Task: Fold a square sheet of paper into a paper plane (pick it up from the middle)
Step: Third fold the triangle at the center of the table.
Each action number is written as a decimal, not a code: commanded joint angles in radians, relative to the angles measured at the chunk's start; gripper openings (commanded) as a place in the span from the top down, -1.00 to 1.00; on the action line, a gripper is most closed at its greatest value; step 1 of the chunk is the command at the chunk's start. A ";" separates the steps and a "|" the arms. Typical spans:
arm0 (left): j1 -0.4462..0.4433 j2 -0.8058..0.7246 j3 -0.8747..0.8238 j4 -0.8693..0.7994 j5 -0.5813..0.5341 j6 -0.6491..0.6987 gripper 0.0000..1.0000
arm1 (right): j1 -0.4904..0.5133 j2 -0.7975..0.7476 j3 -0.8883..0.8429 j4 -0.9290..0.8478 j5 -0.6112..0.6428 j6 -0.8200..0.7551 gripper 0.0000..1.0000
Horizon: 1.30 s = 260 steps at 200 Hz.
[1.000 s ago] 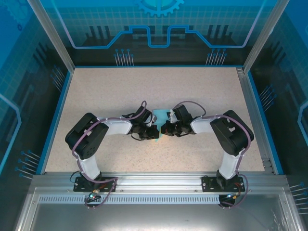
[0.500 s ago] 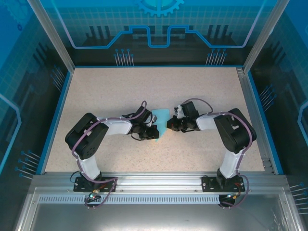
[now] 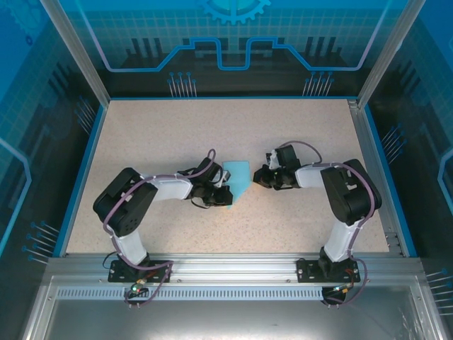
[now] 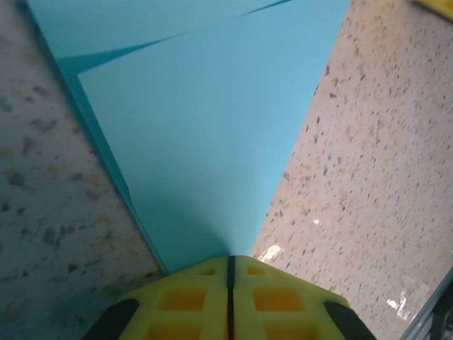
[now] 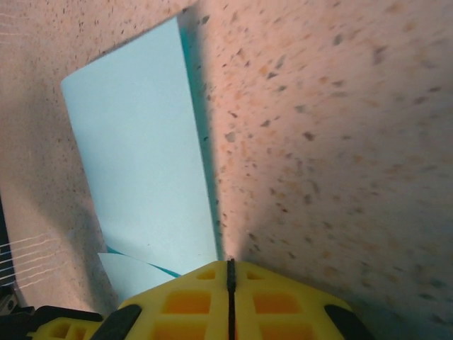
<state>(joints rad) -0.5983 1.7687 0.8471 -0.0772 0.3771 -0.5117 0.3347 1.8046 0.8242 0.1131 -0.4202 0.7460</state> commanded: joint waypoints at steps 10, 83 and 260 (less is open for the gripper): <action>0.003 -0.024 -0.057 -0.161 -0.062 0.069 0.78 | 0.006 -0.107 0.008 -0.102 0.025 -0.045 0.79; 0.022 -0.134 0.022 -0.147 -0.078 0.034 0.49 | 0.066 -0.220 -0.117 -0.101 0.021 0.014 0.47; 0.068 0.047 0.092 -0.155 -0.141 0.056 0.59 | 0.141 -0.072 -0.047 -0.002 -0.049 0.107 0.25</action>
<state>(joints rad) -0.5392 1.7927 0.9527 -0.2054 0.2661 -0.4686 0.4656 1.7012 0.7422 0.0723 -0.4332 0.8253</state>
